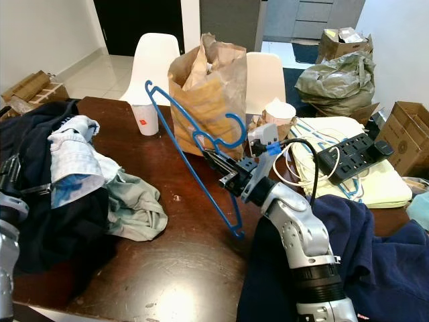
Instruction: Hang hanger
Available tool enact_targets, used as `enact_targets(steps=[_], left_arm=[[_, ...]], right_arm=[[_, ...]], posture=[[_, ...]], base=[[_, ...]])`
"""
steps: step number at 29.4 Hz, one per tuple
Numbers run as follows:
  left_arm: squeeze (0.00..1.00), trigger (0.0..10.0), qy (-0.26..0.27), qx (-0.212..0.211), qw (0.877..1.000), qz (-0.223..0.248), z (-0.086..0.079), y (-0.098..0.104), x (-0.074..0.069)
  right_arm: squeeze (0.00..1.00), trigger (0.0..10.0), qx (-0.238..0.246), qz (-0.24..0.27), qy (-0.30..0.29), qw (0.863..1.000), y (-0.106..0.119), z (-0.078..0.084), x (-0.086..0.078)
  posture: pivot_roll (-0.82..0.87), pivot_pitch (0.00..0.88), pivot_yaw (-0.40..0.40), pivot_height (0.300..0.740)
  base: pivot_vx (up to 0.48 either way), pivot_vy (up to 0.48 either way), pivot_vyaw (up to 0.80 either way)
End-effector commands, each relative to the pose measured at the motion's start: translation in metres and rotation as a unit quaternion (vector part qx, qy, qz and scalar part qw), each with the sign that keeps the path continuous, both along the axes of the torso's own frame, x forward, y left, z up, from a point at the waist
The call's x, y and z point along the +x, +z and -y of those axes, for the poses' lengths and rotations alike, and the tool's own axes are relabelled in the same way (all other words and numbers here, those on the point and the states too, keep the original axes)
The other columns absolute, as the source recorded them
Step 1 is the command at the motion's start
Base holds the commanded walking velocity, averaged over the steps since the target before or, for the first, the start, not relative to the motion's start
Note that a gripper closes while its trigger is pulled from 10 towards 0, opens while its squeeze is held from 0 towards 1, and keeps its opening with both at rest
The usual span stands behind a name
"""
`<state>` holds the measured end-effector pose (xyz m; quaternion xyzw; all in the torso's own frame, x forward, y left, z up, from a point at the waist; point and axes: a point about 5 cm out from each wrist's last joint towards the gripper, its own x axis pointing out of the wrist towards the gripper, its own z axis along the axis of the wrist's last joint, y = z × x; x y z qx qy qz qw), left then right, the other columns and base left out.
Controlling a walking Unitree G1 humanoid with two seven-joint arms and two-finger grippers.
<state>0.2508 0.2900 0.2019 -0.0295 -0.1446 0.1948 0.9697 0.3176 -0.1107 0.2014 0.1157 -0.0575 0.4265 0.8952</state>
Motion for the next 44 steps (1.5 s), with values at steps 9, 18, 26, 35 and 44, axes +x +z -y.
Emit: enact_targets(steps=[9,18,26,35,44], left_arm=[[0.00,4.7,-0.007,-0.013,0.999,-0.036,0.005,-0.014,0.001],[0.83,10.0,0.009,-0.021,0.999,-0.024,0.005,-0.010,-0.001],[0.00,10.0,0.041,-0.028,0.998,-0.023,-0.002,-0.012,-0.007],[0.00,10.0,0.109,-0.017,0.993,0.050,-0.020,0.010,-0.023],[0.00,10.0,0.104,-0.058,0.993,0.024,-0.023,-0.005,-0.021]], right_arm=[[0.00,10.0,-0.005,0.005,0.007,1.000,0.001,-0.002,-0.001],[0.00,10.0,-0.004,0.005,0.008,1.000,0.001,-0.002,-0.002],[0.00,10.0,-0.004,0.004,0.007,1.000,0.001,-0.001,-0.002],[0.00,10.0,-0.004,0.002,0.007,1.000,0.000,0.000,-0.002],[0.00,10.0,-0.003,0.002,0.010,1.000,0.000,-0.001,-0.002]], posture=[[-0.02,0.046,-0.021,0.740],[-0.02,0.048,-0.017,0.740],[-0.02,0.054,-0.018,0.740],[-0.02,0.056,-0.018,0.740],[-0.02,0.056,-0.021,0.740]], base=[[0.000,0.000,0.00],[0.000,0.000,0.00],[0.000,0.000,0.00],[0.000,0.000,0.00],[0.000,0.000,0.00]])
